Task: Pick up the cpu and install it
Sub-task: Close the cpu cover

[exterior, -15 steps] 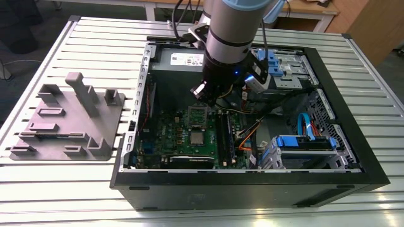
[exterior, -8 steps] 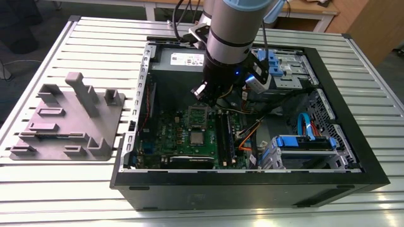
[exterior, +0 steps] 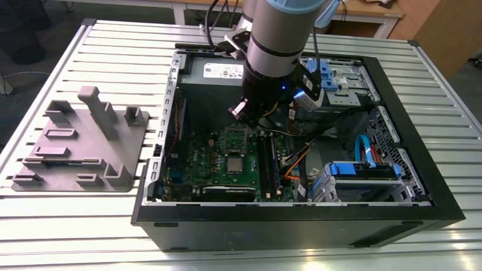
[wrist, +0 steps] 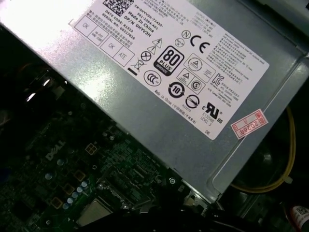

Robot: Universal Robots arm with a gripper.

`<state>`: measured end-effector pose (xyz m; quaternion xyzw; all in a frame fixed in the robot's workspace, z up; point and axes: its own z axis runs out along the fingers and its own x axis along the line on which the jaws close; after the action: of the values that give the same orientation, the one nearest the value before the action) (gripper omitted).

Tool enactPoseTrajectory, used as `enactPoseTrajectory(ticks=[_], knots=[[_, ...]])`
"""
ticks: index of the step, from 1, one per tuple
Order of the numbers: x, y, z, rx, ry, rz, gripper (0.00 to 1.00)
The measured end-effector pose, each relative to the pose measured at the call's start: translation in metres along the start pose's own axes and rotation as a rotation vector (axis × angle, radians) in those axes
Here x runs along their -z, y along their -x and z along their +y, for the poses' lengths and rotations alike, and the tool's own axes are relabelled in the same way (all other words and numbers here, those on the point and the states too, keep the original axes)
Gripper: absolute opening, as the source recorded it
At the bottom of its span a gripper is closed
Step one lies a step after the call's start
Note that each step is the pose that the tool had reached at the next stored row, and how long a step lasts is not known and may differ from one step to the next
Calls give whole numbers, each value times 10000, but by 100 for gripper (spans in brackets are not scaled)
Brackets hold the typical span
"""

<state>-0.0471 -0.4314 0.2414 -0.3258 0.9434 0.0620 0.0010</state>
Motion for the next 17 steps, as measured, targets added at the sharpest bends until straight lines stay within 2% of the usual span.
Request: enactPoseTrajectory(ticks=[10, 17], knots=[[35, -4, -4, 174, 8, 21, 11], [42, -33, -39, 383, 16, 44, 11]])
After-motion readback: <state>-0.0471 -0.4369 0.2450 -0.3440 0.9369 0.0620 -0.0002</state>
